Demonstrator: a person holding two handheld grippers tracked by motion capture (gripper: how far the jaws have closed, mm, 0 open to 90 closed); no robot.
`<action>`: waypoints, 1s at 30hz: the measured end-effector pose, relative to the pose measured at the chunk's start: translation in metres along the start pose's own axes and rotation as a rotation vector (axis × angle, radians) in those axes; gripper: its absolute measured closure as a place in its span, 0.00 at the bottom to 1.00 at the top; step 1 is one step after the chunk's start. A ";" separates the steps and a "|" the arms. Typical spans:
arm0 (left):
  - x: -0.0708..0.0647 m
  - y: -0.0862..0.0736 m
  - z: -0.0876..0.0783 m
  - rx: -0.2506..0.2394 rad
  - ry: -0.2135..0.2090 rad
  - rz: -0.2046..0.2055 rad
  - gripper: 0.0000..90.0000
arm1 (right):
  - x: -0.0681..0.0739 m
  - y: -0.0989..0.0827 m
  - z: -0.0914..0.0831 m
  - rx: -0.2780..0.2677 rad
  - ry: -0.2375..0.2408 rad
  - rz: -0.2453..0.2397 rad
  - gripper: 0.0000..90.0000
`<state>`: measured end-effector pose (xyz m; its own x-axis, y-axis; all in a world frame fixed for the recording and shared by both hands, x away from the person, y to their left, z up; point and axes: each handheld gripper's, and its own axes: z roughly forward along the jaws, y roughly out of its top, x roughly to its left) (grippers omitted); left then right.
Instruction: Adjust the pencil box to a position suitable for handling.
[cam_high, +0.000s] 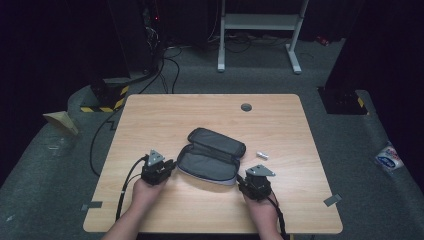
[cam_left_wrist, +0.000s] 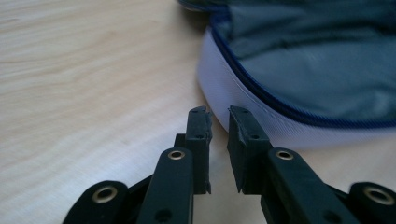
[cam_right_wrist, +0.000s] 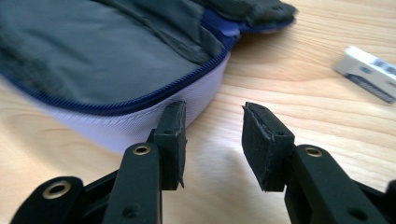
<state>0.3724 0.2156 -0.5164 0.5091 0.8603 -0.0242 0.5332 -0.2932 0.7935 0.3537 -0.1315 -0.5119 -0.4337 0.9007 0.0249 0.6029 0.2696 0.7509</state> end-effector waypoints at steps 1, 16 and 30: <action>0.000 0.000 0.000 0.000 0.000 0.000 0.87 | 0.000 0.000 0.000 0.000 0.000 0.000 0.66; -0.023 -0.005 -0.002 0.027 -0.059 0.020 0.87 | -0.018 -0.003 -0.001 0.017 -0.038 0.035 0.64; -0.035 -0.003 0.000 0.021 -0.062 0.039 0.87 | -0.031 0.002 0.003 0.027 -0.069 0.025 0.63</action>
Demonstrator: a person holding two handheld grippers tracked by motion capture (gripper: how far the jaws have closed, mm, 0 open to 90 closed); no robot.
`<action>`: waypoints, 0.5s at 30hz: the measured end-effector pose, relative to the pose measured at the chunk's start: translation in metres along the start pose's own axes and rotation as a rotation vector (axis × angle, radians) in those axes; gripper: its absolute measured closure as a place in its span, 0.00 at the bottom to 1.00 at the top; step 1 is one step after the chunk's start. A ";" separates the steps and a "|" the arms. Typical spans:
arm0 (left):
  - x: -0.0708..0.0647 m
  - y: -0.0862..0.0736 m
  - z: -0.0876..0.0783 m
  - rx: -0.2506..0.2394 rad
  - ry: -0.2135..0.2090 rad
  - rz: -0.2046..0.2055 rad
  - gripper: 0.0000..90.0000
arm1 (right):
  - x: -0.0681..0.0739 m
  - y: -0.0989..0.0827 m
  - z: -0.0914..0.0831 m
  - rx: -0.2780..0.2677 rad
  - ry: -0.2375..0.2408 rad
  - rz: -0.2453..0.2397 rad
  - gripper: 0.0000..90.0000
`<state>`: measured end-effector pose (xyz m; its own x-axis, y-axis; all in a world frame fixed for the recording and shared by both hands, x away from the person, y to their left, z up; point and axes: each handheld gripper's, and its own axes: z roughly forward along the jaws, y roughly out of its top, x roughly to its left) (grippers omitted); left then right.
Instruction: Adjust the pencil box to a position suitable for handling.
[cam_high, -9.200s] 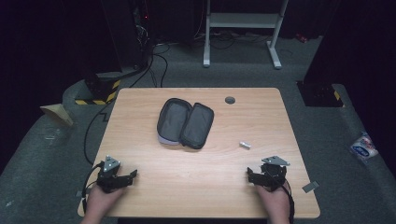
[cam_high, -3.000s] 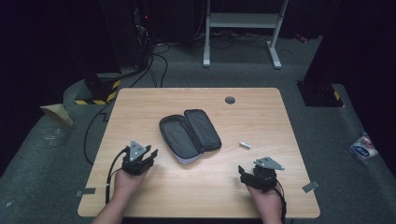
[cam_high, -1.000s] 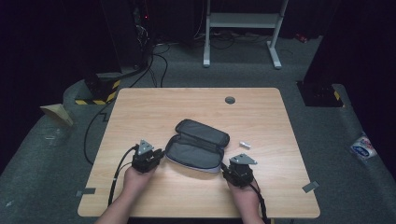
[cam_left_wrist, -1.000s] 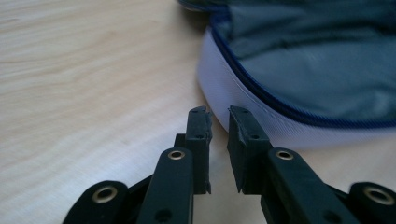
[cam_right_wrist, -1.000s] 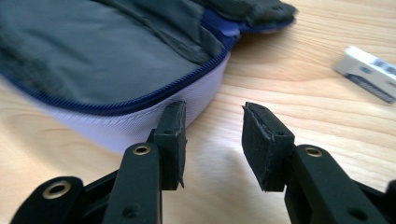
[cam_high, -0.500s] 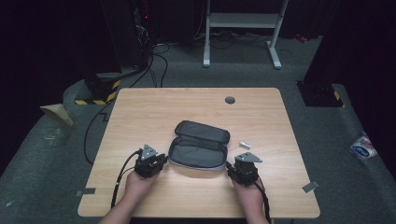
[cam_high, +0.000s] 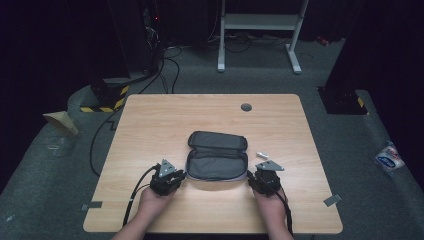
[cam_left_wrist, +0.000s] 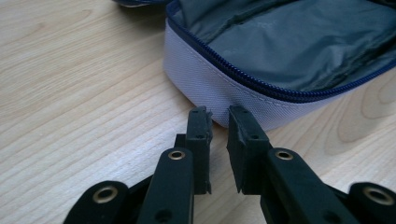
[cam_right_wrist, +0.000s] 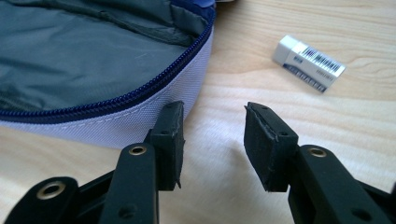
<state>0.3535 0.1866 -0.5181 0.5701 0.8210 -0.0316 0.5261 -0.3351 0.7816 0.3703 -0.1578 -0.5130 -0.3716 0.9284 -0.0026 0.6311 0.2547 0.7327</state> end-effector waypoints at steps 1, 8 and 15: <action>0.000 0.000 0.000 0.000 -0.003 -0.002 0.87 | -0.002 0.001 0.002 0.003 0.001 0.003 0.63; -0.002 0.000 0.002 -0.001 -0.003 0.000 0.86 | -0.006 0.006 0.007 0.008 -0.001 0.010 0.63; 0.000 -0.001 0.003 -0.004 0.000 -0.006 0.86 | -0.003 0.005 0.005 0.006 0.004 0.005 0.64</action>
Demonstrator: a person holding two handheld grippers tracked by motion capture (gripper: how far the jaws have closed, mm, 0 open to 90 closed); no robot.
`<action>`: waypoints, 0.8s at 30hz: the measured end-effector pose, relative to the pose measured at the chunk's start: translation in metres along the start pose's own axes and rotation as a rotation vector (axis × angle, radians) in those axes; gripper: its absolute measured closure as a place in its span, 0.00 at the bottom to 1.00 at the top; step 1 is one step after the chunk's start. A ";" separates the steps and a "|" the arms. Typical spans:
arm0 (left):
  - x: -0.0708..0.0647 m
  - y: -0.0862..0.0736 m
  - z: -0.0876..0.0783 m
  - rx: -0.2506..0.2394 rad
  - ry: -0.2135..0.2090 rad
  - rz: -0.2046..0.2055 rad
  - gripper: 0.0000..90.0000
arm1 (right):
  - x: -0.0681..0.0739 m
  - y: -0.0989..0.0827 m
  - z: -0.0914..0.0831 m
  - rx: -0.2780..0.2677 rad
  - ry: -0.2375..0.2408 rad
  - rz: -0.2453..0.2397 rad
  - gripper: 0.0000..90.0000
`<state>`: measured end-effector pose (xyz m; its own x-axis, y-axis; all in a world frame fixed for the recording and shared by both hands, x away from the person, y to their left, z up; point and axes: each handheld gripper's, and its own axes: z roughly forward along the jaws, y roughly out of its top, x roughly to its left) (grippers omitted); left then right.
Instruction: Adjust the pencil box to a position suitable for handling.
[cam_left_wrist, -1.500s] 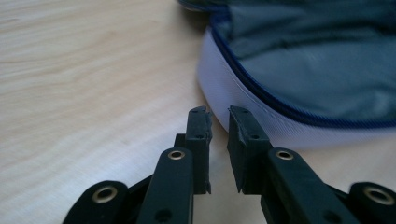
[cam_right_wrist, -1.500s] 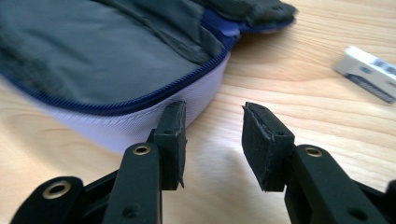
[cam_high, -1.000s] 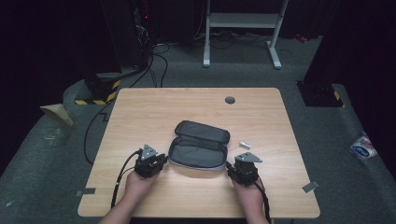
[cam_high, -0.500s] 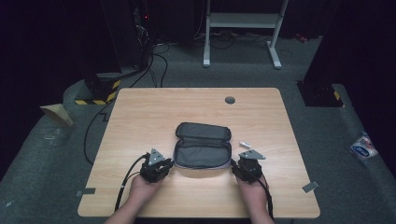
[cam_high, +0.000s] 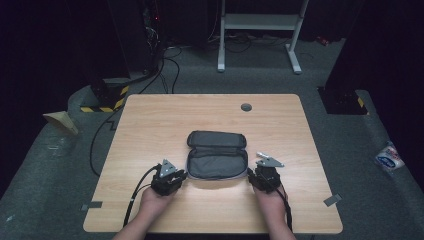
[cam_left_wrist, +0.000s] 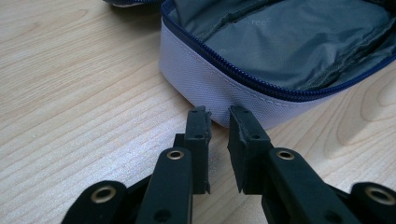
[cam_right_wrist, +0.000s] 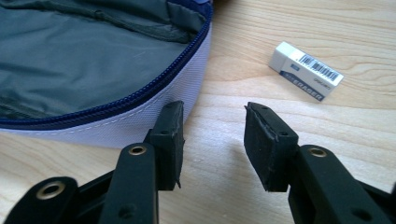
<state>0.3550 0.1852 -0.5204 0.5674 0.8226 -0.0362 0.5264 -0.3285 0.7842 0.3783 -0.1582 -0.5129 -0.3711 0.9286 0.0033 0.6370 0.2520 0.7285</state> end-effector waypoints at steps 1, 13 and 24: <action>0.000 0.000 0.000 0.001 0.000 0.000 0.86 | 0.001 -0.001 0.000 -0.003 0.002 -0.002 0.64; 0.015 -0.002 -0.006 -0.006 0.049 -0.015 0.79 | -0.006 -0.004 -0.005 -0.014 0.003 -0.004 0.59; 0.060 -0.015 -0.019 0.070 0.198 -0.052 0.73 | -0.016 -0.019 -0.014 -0.024 0.002 0.003 0.59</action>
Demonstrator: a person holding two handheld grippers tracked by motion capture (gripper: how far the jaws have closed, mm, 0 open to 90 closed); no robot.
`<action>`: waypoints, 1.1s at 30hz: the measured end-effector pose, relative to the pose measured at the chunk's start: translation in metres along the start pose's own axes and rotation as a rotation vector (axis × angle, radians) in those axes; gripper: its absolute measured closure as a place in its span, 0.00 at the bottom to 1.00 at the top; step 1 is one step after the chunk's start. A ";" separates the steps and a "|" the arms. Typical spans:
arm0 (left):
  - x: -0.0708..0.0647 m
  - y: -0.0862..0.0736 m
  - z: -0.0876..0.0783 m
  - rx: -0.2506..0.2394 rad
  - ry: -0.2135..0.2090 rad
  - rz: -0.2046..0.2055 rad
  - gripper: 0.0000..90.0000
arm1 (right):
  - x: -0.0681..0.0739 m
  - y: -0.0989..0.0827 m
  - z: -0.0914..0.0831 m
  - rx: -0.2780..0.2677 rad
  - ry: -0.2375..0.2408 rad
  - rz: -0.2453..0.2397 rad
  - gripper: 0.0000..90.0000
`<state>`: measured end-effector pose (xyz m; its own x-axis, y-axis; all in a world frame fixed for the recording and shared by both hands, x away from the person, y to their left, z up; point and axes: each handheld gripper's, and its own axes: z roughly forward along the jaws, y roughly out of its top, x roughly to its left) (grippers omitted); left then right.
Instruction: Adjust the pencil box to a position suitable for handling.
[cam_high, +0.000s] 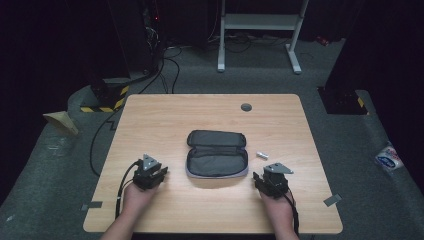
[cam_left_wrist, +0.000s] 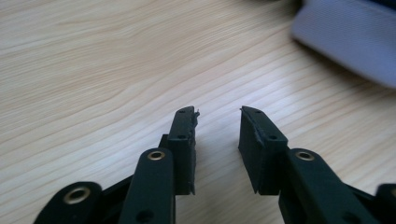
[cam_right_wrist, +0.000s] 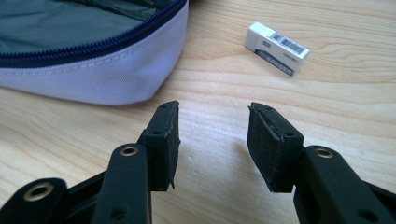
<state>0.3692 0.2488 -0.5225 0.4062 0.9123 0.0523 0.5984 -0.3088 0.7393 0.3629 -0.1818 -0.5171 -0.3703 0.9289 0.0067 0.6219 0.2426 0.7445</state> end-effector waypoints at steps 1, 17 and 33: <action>0.005 -0.001 -0.001 -0.001 0.004 -0.011 0.72 | -0.001 -0.001 -0.001 -0.002 -0.002 -0.003 0.59; 0.046 -0.027 -0.021 -0.008 0.020 -0.075 0.47 | -0.008 -0.012 -0.006 -0.007 -0.012 0.000 0.53; 0.046 -0.032 -0.022 -0.004 0.028 -0.083 0.25 | -0.009 -0.012 -0.006 -0.009 0.013 -0.006 0.52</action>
<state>0.3531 0.3067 -0.5290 0.3357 0.9419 0.0098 0.6265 -0.2311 0.7444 0.3545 -0.1950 -0.5224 -0.3829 0.9237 0.0106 0.6133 0.2456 0.7507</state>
